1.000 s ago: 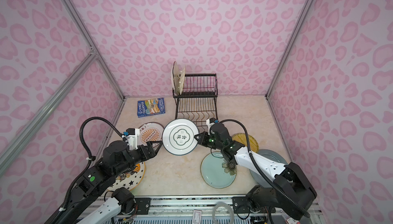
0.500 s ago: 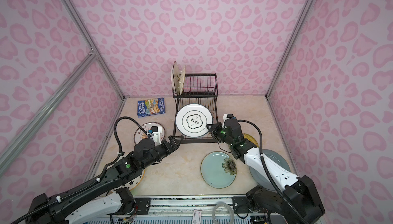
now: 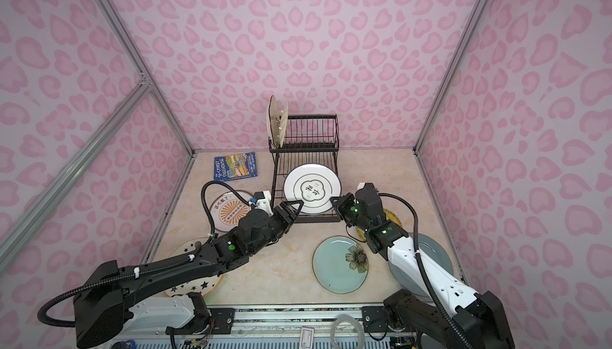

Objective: Load the plates into the dish rack
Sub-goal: 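Lift the plate upright with the right gripper while the left gripper grasps its rim, then open the right gripper and draw it back while the left gripper holds the plate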

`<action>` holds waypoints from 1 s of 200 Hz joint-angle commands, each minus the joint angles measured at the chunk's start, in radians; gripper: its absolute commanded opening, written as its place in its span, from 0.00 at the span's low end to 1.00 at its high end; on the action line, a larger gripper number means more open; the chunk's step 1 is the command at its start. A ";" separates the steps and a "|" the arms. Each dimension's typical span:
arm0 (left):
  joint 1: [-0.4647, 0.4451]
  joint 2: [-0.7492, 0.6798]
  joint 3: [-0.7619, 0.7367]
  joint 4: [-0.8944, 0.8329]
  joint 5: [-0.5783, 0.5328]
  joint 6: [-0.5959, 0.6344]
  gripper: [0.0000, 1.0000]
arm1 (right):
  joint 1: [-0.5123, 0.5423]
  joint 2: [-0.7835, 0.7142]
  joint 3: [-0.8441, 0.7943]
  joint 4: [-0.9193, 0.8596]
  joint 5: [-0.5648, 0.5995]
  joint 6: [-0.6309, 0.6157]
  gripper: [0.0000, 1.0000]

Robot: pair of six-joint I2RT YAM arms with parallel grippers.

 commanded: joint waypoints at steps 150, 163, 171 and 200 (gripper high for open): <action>-0.021 0.145 0.064 0.034 -0.054 -0.269 0.09 | -0.042 -0.065 -0.041 0.058 -0.066 -0.040 0.00; -0.021 0.146 0.061 0.042 -0.054 -0.264 0.03 | -0.042 -0.065 -0.047 0.072 -0.089 -0.048 0.00; -0.022 0.147 0.065 0.040 -0.056 -0.263 0.03 | -0.042 -0.064 -0.047 0.073 -0.100 -0.056 0.00; -0.024 0.134 0.072 0.023 -0.074 -0.232 0.03 | -0.043 -0.072 -0.045 0.065 -0.125 -0.097 0.05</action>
